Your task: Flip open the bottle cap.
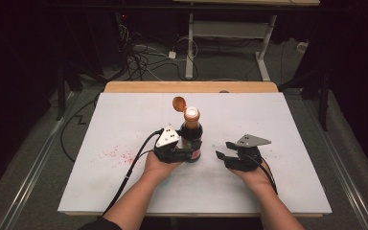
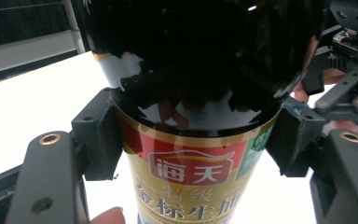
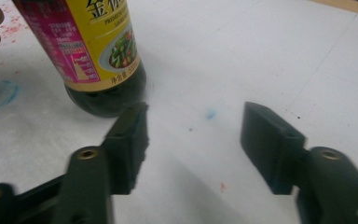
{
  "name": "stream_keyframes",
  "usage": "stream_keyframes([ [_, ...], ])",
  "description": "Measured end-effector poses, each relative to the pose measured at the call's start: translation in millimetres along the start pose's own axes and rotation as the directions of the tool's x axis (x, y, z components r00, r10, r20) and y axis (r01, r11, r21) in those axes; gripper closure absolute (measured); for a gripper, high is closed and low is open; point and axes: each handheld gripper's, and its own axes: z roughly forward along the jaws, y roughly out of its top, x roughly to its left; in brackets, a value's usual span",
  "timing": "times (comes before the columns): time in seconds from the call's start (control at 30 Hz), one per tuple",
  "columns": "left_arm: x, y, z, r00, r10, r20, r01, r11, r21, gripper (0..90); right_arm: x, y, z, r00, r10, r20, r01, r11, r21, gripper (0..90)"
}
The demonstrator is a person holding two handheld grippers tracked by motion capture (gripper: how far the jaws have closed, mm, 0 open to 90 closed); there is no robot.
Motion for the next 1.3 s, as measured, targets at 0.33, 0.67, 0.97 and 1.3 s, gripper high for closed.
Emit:
stream_keyframes([
  [0.33,-0.1,1.3,-1.1,0.9998,0.014,-0.011,-0.013,0.9997,0.018,28.1,-3.2,-16.5,-12.5,0.9992,0.03,0.025,-0.03,0.999,0.012,0.7],
  [0.67,3.0,5.3,-7.8,0.999,0.039,-0.02,-0.037,0.9952,0.091,26.6,-5.7,-31.2,-24.6,0.9962,0.068,0.054,-0.069,0.998,0.006,0.7],
  [0.97,21.4,-3.3,-25.3,0.998,-0.013,-0.062,0.023,0.9873,0.157,14.6,-6.2,-35.3,-32.5,0.9951,0.078,0.06,-0.077,0.997,-0.019,0.7],
  [1.3,36.7,-10.6,-56.4,0.9916,-0.023,-0.127,0.05,0.9757,0.213,2.7,-6.3,-41.9,-36.7,0.9937,0.086,0.072,-0.085,0.996,-0.025,0.7],
])
